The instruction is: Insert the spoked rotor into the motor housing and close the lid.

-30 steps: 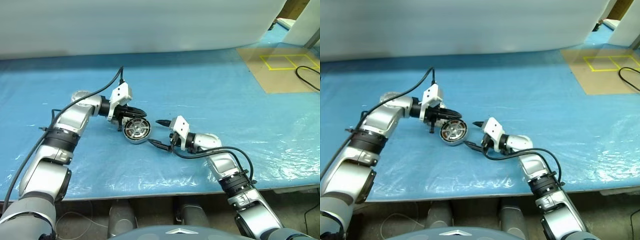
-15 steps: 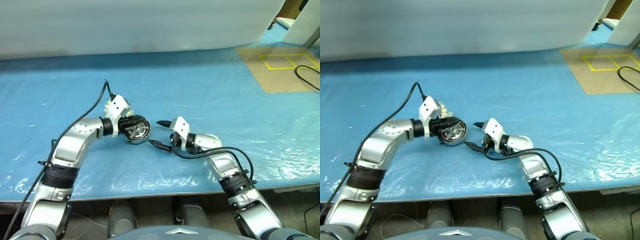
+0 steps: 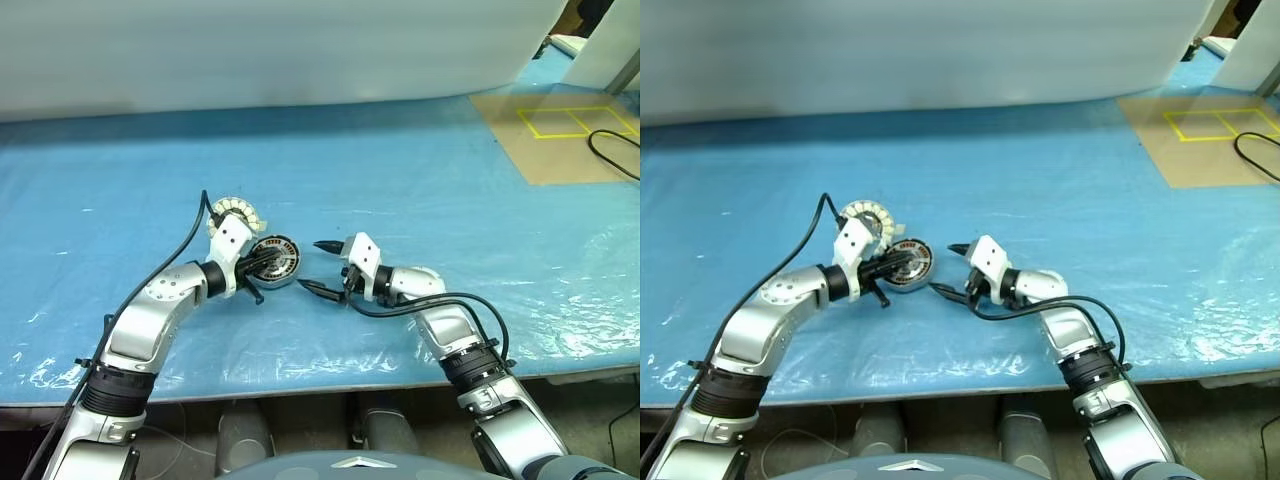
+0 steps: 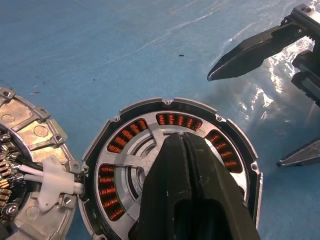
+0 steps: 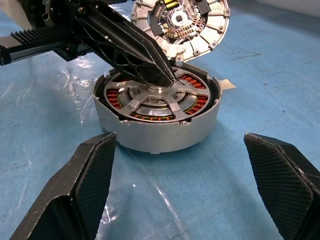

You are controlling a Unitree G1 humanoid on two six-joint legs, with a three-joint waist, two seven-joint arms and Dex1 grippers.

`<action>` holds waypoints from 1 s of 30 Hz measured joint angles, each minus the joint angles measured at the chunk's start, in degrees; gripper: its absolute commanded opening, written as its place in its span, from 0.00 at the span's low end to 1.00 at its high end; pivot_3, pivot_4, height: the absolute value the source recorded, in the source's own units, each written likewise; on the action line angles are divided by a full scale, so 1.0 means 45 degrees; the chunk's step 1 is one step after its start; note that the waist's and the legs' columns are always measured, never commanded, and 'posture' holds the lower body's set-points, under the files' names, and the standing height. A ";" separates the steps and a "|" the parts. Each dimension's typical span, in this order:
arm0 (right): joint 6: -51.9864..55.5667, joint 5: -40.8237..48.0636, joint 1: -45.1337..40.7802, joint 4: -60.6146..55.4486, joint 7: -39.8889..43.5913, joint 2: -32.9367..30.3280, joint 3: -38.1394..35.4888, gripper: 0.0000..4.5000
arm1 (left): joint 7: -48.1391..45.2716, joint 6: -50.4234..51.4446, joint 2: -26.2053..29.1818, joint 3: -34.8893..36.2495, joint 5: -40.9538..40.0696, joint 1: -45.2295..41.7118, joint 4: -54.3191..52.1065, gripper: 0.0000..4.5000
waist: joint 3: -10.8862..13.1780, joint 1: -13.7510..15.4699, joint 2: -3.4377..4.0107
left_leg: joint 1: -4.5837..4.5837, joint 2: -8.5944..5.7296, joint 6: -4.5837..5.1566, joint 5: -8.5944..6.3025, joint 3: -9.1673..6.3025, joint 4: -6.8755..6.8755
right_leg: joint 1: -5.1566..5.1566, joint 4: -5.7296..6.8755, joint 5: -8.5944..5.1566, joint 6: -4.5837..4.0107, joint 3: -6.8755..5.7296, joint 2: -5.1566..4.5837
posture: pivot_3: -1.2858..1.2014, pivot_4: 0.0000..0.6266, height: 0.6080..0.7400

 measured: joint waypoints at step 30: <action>0.0019 0.0847 -0.1018 0.0373 0.1255 0.0500 -0.0246 0.96 | -0.0408 0.0261 0.0697 0.5810 -0.6469 -0.0287 -0.0403 0.01 | 0.0001 -0.0233 0.0001 | -0.0033 -0.0002 0.0000 0.0001 0.0006 -0.0017 | -0.0035 -0.0027 -0.0001 0.0006 -0.0006 0.0007 | 0.52 0.24 1.00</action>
